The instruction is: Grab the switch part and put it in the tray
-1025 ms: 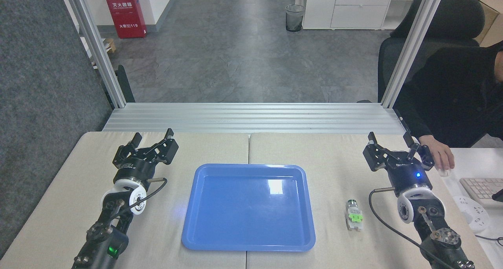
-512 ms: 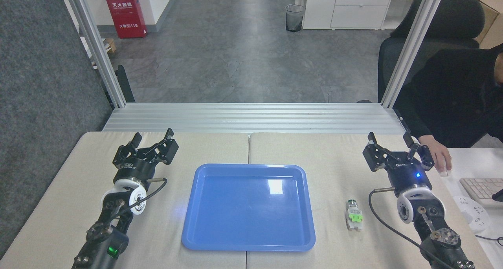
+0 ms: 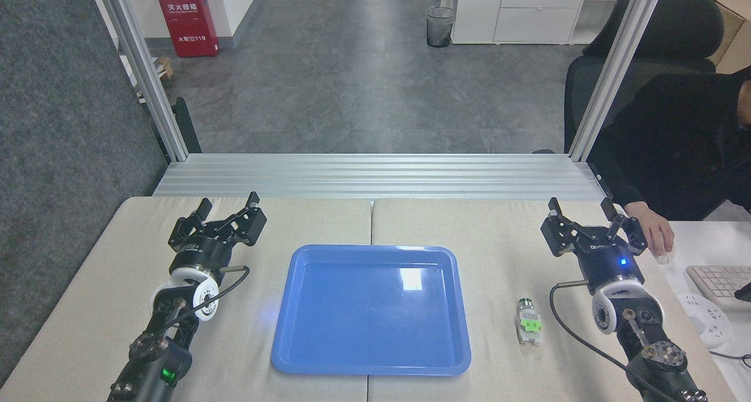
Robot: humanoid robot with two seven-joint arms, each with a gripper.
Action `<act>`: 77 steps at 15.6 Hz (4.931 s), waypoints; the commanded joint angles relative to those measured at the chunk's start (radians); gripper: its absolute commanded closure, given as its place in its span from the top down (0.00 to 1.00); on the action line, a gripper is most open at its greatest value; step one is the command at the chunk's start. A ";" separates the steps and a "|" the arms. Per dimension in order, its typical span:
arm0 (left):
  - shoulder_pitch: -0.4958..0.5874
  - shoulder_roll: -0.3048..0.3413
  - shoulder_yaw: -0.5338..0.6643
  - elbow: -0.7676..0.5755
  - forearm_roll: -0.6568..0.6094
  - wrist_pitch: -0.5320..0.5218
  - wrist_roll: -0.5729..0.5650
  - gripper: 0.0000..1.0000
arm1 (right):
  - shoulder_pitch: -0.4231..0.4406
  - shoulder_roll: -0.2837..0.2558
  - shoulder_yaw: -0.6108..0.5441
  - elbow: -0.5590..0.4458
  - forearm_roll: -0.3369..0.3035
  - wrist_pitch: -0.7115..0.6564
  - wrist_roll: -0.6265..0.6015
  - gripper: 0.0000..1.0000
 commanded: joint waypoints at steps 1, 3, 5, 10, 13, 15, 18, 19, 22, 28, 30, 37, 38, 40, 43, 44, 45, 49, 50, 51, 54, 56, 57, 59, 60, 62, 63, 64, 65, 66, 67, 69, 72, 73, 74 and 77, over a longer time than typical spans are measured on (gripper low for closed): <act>0.000 0.000 0.001 0.000 0.000 0.000 0.001 1.00 | -0.002 -0.005 0.001 -0.002 0.001 -0.002 0.000 0.98; 0.000 0.000 0.001 0.000 0.000 0.000 0.001 1.00 | -0.002 -0.005 0.001 -0.005 0.000 -0.005 -0.001 0.98; 0.000 0.000 -0.001 0.000 0.000 0.000 0.001 1.00 | 0.000 -0.002 0.000 -0.006 0.000 -0.007 -0.003 0.98; 0.000 0.000 0.001 0.000 0.000 0.000 0.001 1.00 | -0.002 0.006 0.000 -0.006 0.000 -0.005 -0.003 0.98; 0.000 0.000 0.001 0.000 0.000 0.000 0.001 1.00 | -0.002 0.003 0.000 -0.006 0.000 -0.004 -0.003 0.98; 0.000 0.000 0.001 0.000 0.000 0.000 0.001 1.00 | -0.004 -0.001 0.000 -0.006 0.000 -0.004 -0.003 0.98; 0.000 0.000 0.001 0.000 0.000 0.000 0.001 1.00 | -0.007 -0.002 0.000 -0.006 0.000 -0.004 -0.003 0.98; 0.000 0.000 0.001 0.000 0.000 0.000 0.001 1.00 | -0.008 -0.001 0.000 -0.006 0.001 -0.002 -0.003 0.98; 0.000 0.000 0.001 0.000 0.000 0.000 0.001 1.00 | -0.008 -0.001 0.000 -0.006 0.001 -0.002 -0.003 0.98; 0.000 0.000 -0.001 0.000 0.000 0.000 0.001 1.00 | -0.008 -0.001 0.000 -0.006 0.001 -0.002 -0.003 0.98; 0.000 0.000 0.001 0.000 0.000 0.000 0.001 1.00 | -0.008 -0.002 0.000 -0.006 0.000 -0.002 -0.003 0.98; 0.000 0.000 -0.001 0.000 0.000 0.000 0.001 1.00 | -0.008 -0.002 0.000 -0.006 0.000 -0.002 -0.003 0.98; 0.000 0.000 0.001 0.000 0.000 0.000 0.001 1.00 | -0.008 -0.002 0.000 -0.006 0.001 -0.002 -0.003 0.98; 0.000 0.000 -0.001 0.000 0.000 0.000 0.001 1.00 | -0.008 -0.002 0.000 -0.006 0.001 -0.002 -0.003 0.98; 0.000 0.000 0.001 0.000 0.000 0.000 0.001 1.00 | -0.008 -0.002 0.000 -0.005 0.001 -0.002 -0.003 0.98; 0.000 0.000 -0.001 0.000 0.000 0.000 0.001 1.00 | -0.008 -0.002 0.000 -0.005 0.001 -0.002 -0.003 0.98; 0.000 0.000 0.001 0.000 0.000 0.000 0.001 1.00 | -0.008 -0.002 0.000 -0.005 0.001 -0.001 -0.003 0.98; 0.000 0.000 0.001 0.000 0.000 0.000 0.001 1.00 | -0.010 -0.004 0.000 -0.005 0.001 -0.001 -0.003 0.98; 0.000 0.000 0.001 0.000 0.000 0.000 0.001 1.00 | -0.010 -0.004 0.000 -0.005 0.001 -0.001 -0.003 0.98; 0.000 0.000 0.001 0.000 0.000 0.000 0.001 1.00 | -0.008 -0.004 0.000 -0.005 0.001 -0.001 -0.003 0.98; 0.000 0.000 0.001 0.000 0.000 0.000 0.001 1.00 | -0.008 -0.002 0.000 -0.006 0.001 -0.001 -0.003 0.98; 0.000 0.000 0.001 0.000 0.000 0.000 0.001 1.00 | -0.008 -0.001 0.000 -0.006 0.000 -0.001 -0.003 0.98; 0.000 0.000 -0.001 0.000 0.000 0.000 0.001 1.00 | -0.008 0.001 0.000 -0.006 0.001 -0.001 -0.003 0.98; 0.000 0.000 0.001 0.000 0.000 0.000 0.001 1.00 | -0.007 0.001 0.000 -0.006 0.001 -0.001 -0.003 0.98; 0.000 0.000 0.001 0.000 0.000 0.000 0.001 1.00 | -0.008 0.001 0.000 -0.006 0.001 -0.002 -0.003 0.98; 0.000 0.000 0.001 0.000 0.000 0.000 0.001 1.00 | -0.008 0.002 0.000 -0.005 0.001 -0.001 -0.003 0.98; 0.000 0.000 0.001 0.000 0.000 0.000 0.001 1.00 | -0.008 0.002 0.000 -0.006 0.001 -0.001 -0.003 0.98; 0.000 0.000 0.001 0.000 0.000 0.000 0.001 1.00 | -0.008 0.002 0.000 -0.005 0.001 -0.001 -0.003 0.98; 0.000 0.000 0.001 0.000 0.000 0.000 0.001 1.00 | -0.008 0.002 0.000 -0.006 0.000 -0.002 -0.003 0.98; 0.000 0.000 0.001 0.000 0.000 0.000 0.001 1.00 | -0.008 0.002 0.000 -0.006 0.000 -0.001 -0.003 0.98; 0.000 0.000 0.001 0.000 0.000 0.000 0.001 1.00 | -0.008 0.002 0.000 -0.006 0.000 -0.001 -0.003 0.98; 0.000 0.000 -0.001 0.000 0.000 0.000 0.001 1.00 | -0.007 0.002 0.000 -0.006 0.000 -0.001 -0.003 0.98; 0.000 0.000 -0.001 0.000 0.000 0.000 0.001 1.00 | -0.007 0.001 0.000 -0.006 0.000 -0.001 -0.003 0.98; 0.000 0.000 0.001 0.000 0.000 0.000 0.001 1.00 | -0.007 0.001 0.000 -0.006 0.000 -0.001 -0.003 0.98; 0.000 0.000 0.001 0.000 0.000 0.000 0.001 1.00 | -0.007 0.001 0.000 -0.006 0.000 -0.001 -0.003 0.98; 0.000 0.000 0.001 0.000 0.000 0.000 0.001 1.00 | -0.007 0.002 0.001 -0.006 0.000 -0.001 -0.003 0.98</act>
